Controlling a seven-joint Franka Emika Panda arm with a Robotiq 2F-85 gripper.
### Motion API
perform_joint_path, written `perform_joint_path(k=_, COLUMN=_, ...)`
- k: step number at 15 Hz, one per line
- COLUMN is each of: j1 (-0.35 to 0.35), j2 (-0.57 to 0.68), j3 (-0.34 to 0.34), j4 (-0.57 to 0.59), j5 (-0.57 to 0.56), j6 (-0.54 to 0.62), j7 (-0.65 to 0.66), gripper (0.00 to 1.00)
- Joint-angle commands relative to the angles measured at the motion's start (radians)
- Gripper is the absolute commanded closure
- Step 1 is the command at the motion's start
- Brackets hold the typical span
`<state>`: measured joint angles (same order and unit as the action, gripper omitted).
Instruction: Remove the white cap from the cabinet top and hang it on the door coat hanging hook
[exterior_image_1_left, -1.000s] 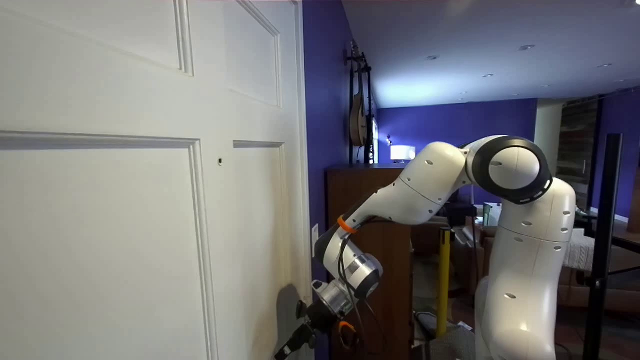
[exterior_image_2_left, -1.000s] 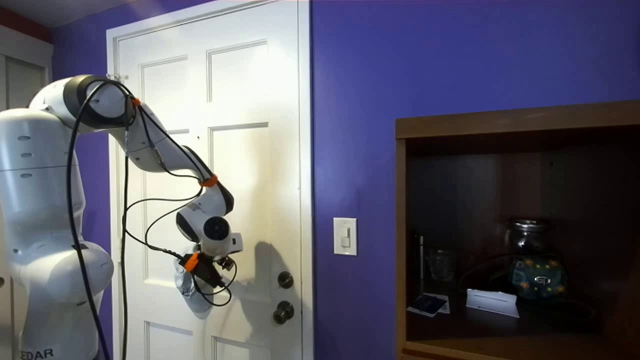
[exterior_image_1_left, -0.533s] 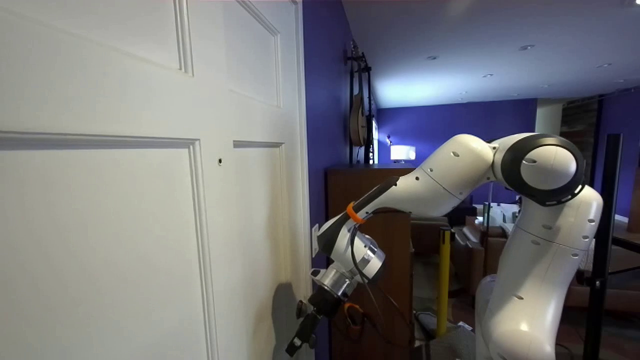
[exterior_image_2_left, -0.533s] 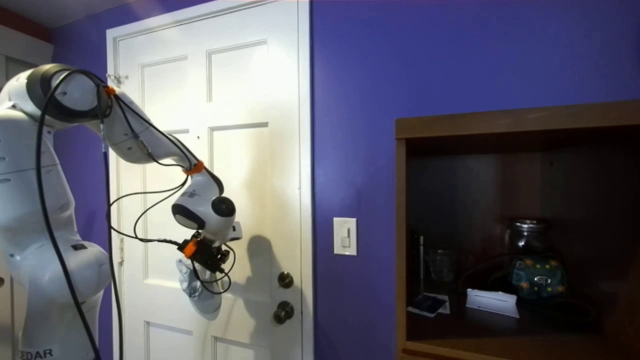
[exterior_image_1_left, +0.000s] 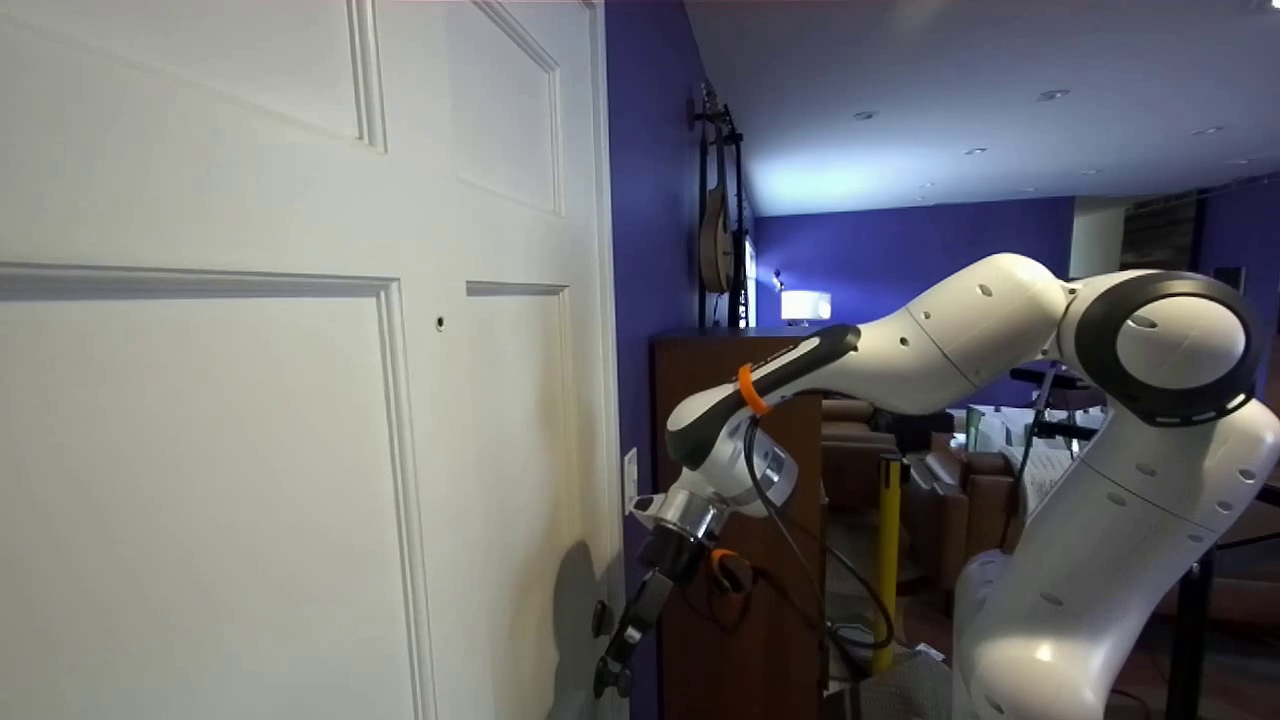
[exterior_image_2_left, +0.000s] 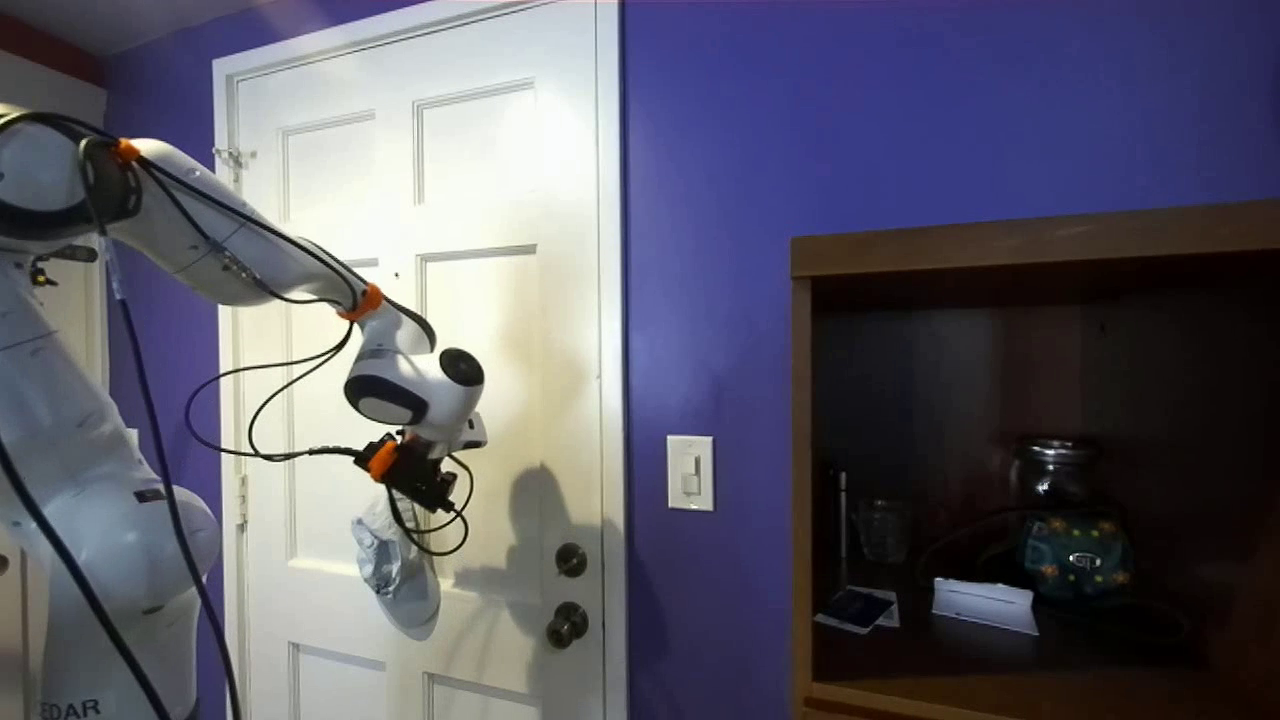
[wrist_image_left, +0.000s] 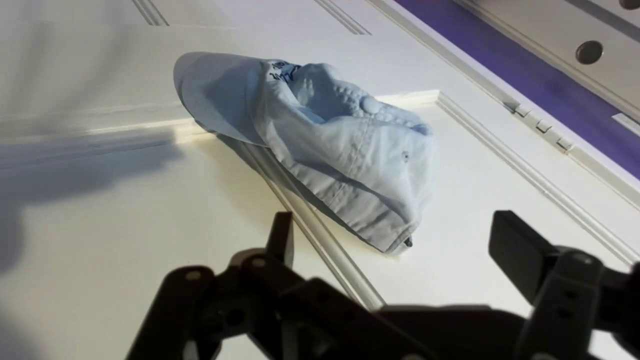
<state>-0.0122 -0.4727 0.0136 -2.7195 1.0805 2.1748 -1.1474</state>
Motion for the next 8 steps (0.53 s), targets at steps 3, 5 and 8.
perform_joint_path(k=3, j1=-0.048, j2=-0.153, j3=-0.088, j4=0.010, j5=-0.174, j6=-0.179, j7=0.107, gripper=0.00)
perform_joint_path(k=5, j1=-0.067, j2=-0.186, j3=-0.116, j4=0.024, j5=-0.228, j6=-0.235, j7=0.131, gripper=0.00)
perform_joint_path(k=8, j1=-0.090, j2=-0.226, j3=-0.152, j4=0.056, j5=-0.295, j6=-0.300, j7=0.167, gripper=0.00)
